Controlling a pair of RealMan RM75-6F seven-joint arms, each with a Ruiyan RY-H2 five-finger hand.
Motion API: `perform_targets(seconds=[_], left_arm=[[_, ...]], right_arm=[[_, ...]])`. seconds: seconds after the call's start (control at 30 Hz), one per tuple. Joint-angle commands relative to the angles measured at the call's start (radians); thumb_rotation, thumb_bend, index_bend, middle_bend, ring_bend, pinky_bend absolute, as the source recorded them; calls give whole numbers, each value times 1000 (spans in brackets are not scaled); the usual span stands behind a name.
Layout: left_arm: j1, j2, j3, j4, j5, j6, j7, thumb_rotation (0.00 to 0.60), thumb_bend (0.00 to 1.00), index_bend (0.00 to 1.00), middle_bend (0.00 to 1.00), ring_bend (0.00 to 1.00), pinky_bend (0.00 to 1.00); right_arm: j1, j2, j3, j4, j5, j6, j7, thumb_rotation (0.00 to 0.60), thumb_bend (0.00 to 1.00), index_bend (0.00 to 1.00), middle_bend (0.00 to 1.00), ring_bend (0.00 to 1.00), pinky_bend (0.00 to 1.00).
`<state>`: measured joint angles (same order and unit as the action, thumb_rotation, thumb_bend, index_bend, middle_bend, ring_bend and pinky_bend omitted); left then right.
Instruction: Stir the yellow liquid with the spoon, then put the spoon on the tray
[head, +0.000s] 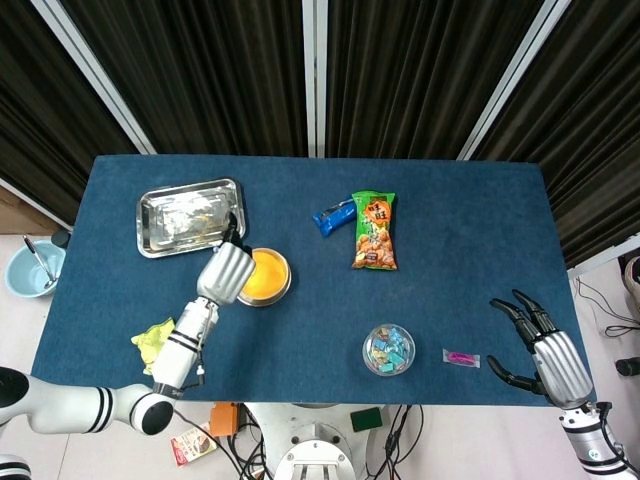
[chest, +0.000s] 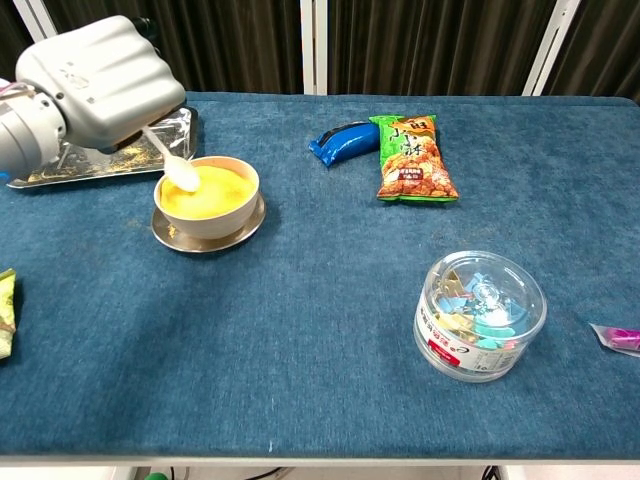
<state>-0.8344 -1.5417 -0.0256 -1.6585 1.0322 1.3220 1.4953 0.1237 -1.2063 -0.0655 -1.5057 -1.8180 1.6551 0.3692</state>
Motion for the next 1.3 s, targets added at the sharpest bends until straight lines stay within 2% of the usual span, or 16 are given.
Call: perform_targets(seconds=[0.03,0.27,0.67,0.9,1.3], left_arm=[[-3,11,12,-6,2,-6,22,600,426,556,538,374,159],[-17,-12,26,21,3,-36,49,600,426,564,538,373,158],[-15,-77,-6,74,-9,-56,-34,600,428,563,539,373,158],[30,-70,-24,109,-7,-63,-219,600,428,564,544,373,157],[127,-58,-48,139,61,-9,-521,600,421,560,532,367,158]], right_arm=[[2,0,1,-1,1,-3,1,600,294,119,168,28,126],[3,-3,1,1,5,-9,1,600,294,119,169,28,127],[4,-3,2,6,13,-15,4,600,294,119,169,27,126],[4,-2,3,7,15,-15,5,600,294,119,168,27,126],[11,1,5,-14,9,-23,-14,600,294,119,168,27,126]])
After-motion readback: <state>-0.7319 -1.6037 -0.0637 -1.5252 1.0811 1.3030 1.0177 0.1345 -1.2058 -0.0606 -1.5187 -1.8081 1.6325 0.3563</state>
